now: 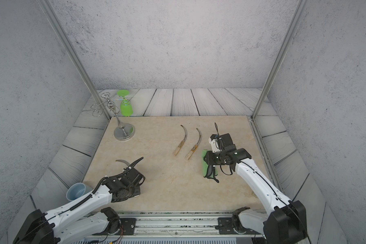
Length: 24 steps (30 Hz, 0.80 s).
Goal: Wipe small sickles with rags
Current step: Pick up the small sickle from the center of the board.
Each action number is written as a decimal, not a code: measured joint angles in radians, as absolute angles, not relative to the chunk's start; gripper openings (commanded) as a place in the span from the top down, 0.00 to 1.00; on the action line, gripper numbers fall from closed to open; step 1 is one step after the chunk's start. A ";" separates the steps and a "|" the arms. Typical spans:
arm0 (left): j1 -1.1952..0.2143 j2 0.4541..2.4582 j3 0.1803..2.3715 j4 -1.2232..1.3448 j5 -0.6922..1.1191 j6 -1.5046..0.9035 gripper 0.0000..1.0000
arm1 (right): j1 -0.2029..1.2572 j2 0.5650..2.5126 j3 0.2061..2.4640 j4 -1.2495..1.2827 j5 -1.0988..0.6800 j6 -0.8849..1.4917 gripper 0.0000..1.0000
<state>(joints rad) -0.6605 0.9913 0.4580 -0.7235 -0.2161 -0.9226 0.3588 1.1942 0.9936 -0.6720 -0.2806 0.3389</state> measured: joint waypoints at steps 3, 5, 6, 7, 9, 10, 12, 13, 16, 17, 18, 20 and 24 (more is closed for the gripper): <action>-0.647 1.013 0.443 -0.696 -0.198 -0.920 0.56 | 0.359 1.194 0.994 -0.672 -0.282 0.339 0.68; -0.641 1.034 0.437 -0.678 -0.186 -0.916 0.59 | 0.359 1.194 0.994 -0.672 -0.283 0.339 0.68; -0.640 1.044 0.435 -0.667 -0.180 -0.914 0.61 | 0.359 1.194 0.994 -0.672 -0.283 0.339 0.68; -0.638 1.052 0.434 -0.657 -0.173 -0.911 0.64 | 0.359 1.194 0.994 -0.672 -0.283 0.339 0.68; -0.636 1.064 0.429 -0.638 -0.165 -0.907 0.73 | 0.359 1.194 0.994 -0.672 -0.283 0.339 0.68; -0.635 1.066 0.429 -0.633 -0.165 -0.908 0.79 | 0.359 1.194 0.994 -0.672 -0.283 0.339 0.68; -0.635 1.067 0.428 -0.617 -0.159 -0.900 0.87 | 0.359 1.194 0.994 -0.672 -0.282 0.339 0.68; -0.635 1.067 0.427 -0.610 -0.159 -0.902 0.92 | 0.359 1.194 0.994 -0.672 -0.283 0.339 0.68; -0.635 1.068 0.427 -0.596 -0.151 -0.897 1.00 | 0.359 1.194 0.994 -0.672 -0.282 0.339 0.68; -0.635 1.068 0.427 -0.592 -0.147 -0.894 1.00 | 0.359 1.194 0.994 -0.672 -0.282 0.339 0.68; -0.635 1.067 0.427 -0.589 -0.142 -0.891 1.00 | 0.359 1.194 0.995 -0.673 -0.282 0.339 0.68; -0.635 1.067 0.428 -0.585 -0.128 -0.877 1.00 | 0.359 1.194 1.002 -0.677 -0.282 0.340 0.68; -0.638 1.076 0.442 -0.575 -0.073 -0.836 1.00 | 0.359 1.194 1.022 -0.677 -0.281 0.340 0.68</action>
<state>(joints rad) -0.6380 1.0756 0.4416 -0.5751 -0.0727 -0.8356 0.3588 1.1942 1.0222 -0.6769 -0.2806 0.3397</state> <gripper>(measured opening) 0.262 0.316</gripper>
